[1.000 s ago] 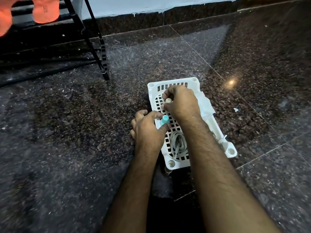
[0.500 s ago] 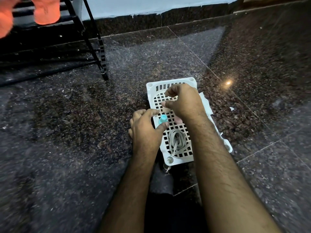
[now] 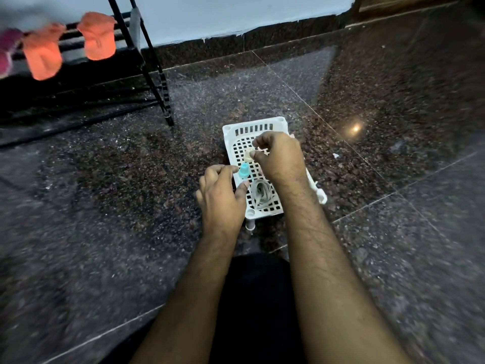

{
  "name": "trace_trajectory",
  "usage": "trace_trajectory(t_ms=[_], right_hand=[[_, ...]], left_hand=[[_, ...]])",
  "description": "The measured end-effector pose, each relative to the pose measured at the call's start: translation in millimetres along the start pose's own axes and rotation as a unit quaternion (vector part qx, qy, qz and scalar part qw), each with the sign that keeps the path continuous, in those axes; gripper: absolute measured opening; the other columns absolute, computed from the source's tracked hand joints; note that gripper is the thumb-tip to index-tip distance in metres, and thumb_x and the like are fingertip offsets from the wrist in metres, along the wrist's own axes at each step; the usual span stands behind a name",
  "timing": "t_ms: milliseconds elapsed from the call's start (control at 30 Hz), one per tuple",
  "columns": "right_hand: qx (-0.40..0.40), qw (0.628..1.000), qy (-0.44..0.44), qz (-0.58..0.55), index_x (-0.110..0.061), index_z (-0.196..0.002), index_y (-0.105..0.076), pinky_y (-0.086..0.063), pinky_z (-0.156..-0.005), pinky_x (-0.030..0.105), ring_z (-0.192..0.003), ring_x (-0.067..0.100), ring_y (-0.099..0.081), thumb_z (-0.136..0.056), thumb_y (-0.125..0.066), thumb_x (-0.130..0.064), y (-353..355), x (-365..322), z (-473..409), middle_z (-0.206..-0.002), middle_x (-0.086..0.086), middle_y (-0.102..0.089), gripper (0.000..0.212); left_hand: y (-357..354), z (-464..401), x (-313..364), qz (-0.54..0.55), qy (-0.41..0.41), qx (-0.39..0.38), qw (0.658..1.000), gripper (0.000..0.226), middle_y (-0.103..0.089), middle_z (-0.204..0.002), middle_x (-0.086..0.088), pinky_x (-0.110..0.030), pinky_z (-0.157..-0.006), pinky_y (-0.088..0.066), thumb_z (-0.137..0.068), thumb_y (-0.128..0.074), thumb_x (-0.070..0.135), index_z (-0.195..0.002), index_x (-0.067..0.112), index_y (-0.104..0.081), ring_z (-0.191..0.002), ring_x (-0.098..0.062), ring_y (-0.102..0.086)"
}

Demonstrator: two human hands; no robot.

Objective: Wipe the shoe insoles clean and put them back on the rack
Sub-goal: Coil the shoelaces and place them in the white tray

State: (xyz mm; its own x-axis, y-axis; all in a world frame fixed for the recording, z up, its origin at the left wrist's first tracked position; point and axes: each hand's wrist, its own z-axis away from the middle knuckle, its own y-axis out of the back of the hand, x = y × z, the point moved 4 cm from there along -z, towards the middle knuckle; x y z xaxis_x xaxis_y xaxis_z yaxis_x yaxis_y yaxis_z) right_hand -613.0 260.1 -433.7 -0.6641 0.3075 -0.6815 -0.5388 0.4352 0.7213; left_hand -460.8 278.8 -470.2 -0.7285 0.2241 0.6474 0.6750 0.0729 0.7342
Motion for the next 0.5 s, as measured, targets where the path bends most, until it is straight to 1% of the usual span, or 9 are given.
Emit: trace_trajectory(t_ms=[100,200,267,333,400,500], right_hand=[[-0.006,1.0,-0.002,0.011,-0.026,-0.101,-0.072,-0.054,-0.091,0.035,-0.095,0.015,-0.068,-0.083,-0.076,-0.029,5,9,24,-0.104,-0.007,-0.073,0.019],[0.005,0.999,-0.01,0.032,-0.028,-0.103,-0.072,-0.055,-0.089,0.036,-0.097,0.018,-0.067,-0.085,-0.073,-0.028,15,21,49,-0.106,-0.006,-0.071,0.018],[0.01,0.999,-0.023,0.042,-0.027,-0.107,-0.072,-0.053,-0.087,0.032,-0.098,0.018,-0.065,-0.087,-0.073,-0.027,22,32,67,-0.108,-0.005,-0.068,0.02],[0.012,0.998,-0.04,0.056,-0.026,-0.111,-0.072,-0.048,-0.086,0.028,-0.097,0.017,-0.063,-0.088,-0.074,-0.025,28,44,84,-0.112,-0.004,-0.066,0.024],[0.012,0.996,-0.066,0.059,-0.026,-0.114,-0.071,-0.045,-0.086,0.026,-0.096,0.015,-0.06,-0.087,-0.074,-0.024,33,55,97,-0.116,-0.001,-0.062,0.027],[0.007,0.996,-0.078,0.04,-0.024,-0.12,-0.068,-0.046,-0.094,0.028,-0.101,0.016,-0.059,-0.088,-0.074,-0.022,34,71,111,-0.121,0.001,-0.055,0.033]], left_hand=[[9,15,11,-0.023,-0.033,-0.018,0.999,0.037,-0.049,-0.129,0.003,-0.036,-0.102,-0.029,-0.09,-0.071,0.031,-0.125,0.024,-0.061,-0.122,-0.018,-0.042],[12,30,23,-0.069,-0.104,-0.083,0.989,0.044,-0.047,-0.135,0.003,-0.038,-0.103,-0.03,-0.089,-0.071,0.037,-0.13,0.026,-0.058,-0.125,-0.018,-0.04],[15,37,33,-0.077,-0.136,-0.126,0.98,0.046,-0.047,-0.136,0.005,-0.037,-0.104,-0.031,-0.088,-0.072,0.038,-0.131,0.027,-0.058,-0.125,-0.016,-0.04],[18,40,41,-0.086,-0.161,-0.14,0.973,0.046,-0.051,-0.132,0.007,-0.036,-0.104,-0.035,-0.087,-0.074,0.037,-0.13,0.027,-0.06,-0.122,-0.014,-0.043],[19,42,45,-0.12,-0.183,-0.148,0.965,0.043,-0.056,-0.126,0.008,-0.035,-0.103,-0.038,-0.087,-0.075,0.036,-0.126,0.028,-0.062,-0.119,-0.014,-0.047],[14,42,47,-0.187,-0.192,-0.174,0.948,0.037,-0.062,-0.123,0.007,-0.038,-0.103,-0.041,-0.088,-0.074,0.032,-0.123,0.027,-0.066,-0.117,-0.016,-0.053]])
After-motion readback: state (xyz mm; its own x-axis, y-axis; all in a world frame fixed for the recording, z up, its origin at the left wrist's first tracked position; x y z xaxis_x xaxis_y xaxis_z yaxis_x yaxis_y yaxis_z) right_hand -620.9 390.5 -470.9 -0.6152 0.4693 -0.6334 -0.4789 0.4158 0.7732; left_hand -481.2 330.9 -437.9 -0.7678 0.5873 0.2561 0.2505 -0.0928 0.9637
